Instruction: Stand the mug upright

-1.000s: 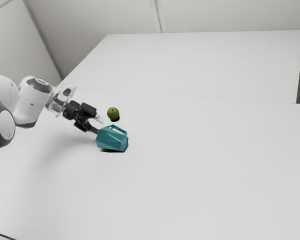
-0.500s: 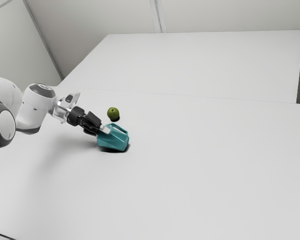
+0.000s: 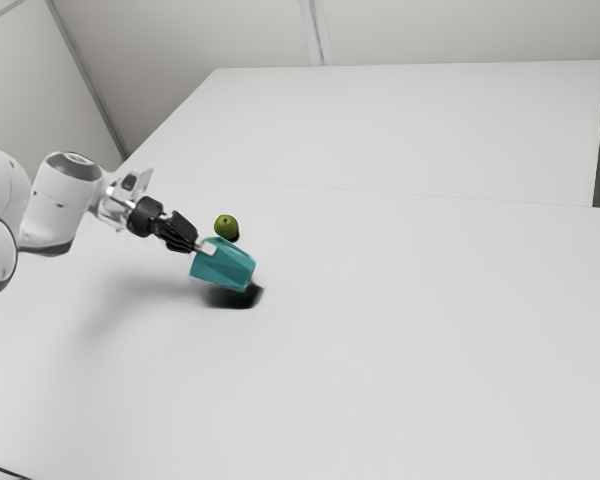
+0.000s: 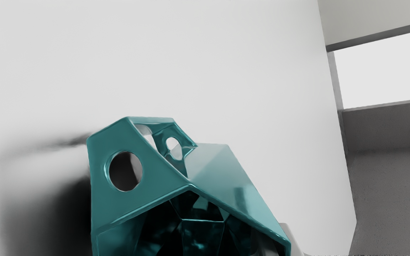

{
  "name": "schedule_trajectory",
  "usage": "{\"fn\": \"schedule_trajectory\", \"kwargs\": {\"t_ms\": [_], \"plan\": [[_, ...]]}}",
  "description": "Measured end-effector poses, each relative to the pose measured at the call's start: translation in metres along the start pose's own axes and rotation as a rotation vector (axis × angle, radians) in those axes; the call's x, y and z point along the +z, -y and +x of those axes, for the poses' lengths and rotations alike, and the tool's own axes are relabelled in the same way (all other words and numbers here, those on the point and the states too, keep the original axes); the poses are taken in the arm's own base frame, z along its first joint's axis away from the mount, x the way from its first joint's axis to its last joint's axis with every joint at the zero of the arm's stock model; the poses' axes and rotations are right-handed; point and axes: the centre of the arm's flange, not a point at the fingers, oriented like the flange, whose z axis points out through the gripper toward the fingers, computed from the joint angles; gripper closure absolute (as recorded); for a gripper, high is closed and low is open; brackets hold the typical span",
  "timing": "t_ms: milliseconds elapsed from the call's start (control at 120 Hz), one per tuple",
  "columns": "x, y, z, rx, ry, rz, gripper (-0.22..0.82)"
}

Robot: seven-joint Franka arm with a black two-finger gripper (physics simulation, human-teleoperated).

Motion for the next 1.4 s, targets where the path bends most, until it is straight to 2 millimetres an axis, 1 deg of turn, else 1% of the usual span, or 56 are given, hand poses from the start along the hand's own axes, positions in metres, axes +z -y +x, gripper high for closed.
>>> {"fn": "schedule_trajectory", "kwargs": {"t_ms": [58,142,208,250,367,467,525,583,658,733,908,1083,1125,1192,1317,1400], "plan": [[-0.004,-0.023,0.006,0.029,0.022,0.027,0.78],[-0.012,-0.07,0.014,0.087,0.095,0.126,0.78],[-0.01,-0.099,0.019,0.117,0.169,0.225,0.78],[-0.008,-0.113,0.022,0.133,0.21,0.295,0.78],[0.001,-0.135,0.031,0.168,0.313,0.497,0.79],[0.013,-0.143,0.04,0.201,0.379,0.666,0.79],[0.024,-0.142,0.042,0.216,0.402,0.747,0.79],[0.035,-0.134,0.035,0.217,0.415,0.807,0.79],[0.041,-0.124,0.029,0.217,0.408,0.873,0.79],[0.047,-0.115,0.028,0.219,0.398,0.92,0.79],[0.068,-0.091,0.032,0.205,0.392,0.964,0.79],[0.075,-0.079,0.032,0.173,0.373,0.98,0.78],[0.076,-0.078,0.032,0.166,0.367,0.982,0.77],[0.076,-0.077,0.033,0.156,0.358,0.984,0.7],[0.075,-0.078,0.033,0.14,0.343,0.989,0.42],[0.071,-0.086,0.035,0.136,0.328,0.995,0.29]]}}
